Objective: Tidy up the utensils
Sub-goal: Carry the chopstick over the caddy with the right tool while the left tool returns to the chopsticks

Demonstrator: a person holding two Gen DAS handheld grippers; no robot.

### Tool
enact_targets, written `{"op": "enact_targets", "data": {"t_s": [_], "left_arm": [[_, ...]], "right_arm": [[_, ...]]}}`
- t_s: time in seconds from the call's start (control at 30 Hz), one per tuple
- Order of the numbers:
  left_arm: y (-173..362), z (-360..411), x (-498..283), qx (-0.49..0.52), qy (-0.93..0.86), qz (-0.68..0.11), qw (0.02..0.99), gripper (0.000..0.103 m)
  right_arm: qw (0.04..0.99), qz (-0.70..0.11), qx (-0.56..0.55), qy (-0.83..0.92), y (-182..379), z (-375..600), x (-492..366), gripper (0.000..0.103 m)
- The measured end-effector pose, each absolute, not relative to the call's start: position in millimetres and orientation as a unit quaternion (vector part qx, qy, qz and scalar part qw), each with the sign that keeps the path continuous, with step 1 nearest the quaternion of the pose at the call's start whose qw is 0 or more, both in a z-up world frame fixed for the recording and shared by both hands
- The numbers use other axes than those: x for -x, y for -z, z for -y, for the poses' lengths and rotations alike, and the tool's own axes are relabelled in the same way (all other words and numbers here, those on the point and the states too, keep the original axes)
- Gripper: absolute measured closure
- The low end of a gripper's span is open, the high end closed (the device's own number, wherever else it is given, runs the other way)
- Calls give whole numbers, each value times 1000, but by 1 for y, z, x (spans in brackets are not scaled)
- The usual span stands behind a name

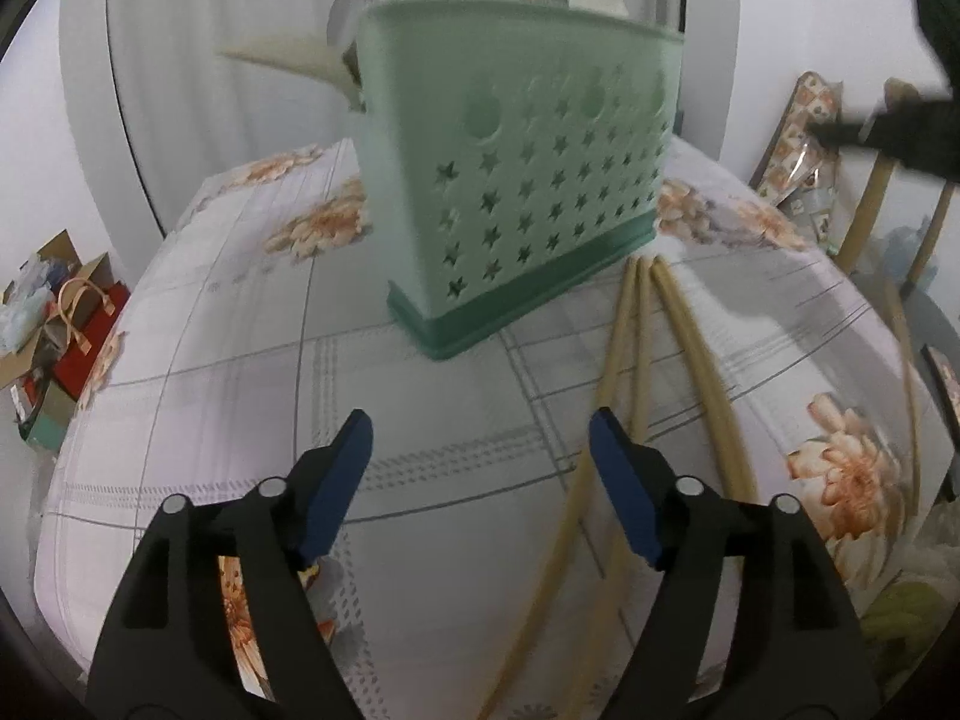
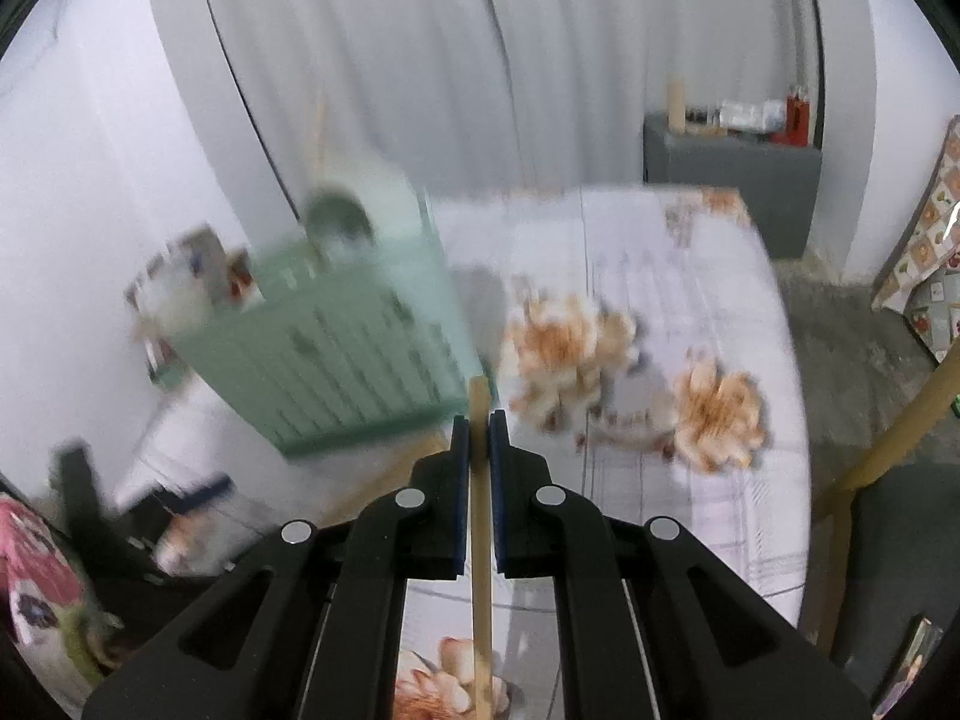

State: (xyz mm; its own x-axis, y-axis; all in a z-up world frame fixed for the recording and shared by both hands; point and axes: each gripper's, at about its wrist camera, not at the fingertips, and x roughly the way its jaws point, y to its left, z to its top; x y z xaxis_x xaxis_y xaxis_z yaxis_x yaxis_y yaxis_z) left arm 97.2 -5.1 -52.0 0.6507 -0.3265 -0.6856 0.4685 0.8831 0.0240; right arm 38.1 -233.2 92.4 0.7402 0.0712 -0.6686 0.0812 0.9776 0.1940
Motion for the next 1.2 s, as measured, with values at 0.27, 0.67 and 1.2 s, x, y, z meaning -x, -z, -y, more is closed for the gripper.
{"op": "enact_targets", "data": {"t_s": [0.27, 0.67, 1.2], "left_arm": [[57, 4, -99, -102, 216, -366, 899, 24], [61, -1, -107, -85, 200, -383, 898, 19], [60, -3, -108, -76, 192, -389, 898, 17]], "right_arm": [[960, -255, -112, -21, -163, 230, -19, 96], [976, -165, -102, -99, -242, 207, -52, 96], [983, -115, -73, -121, -256, 155, -129, 96]]}}
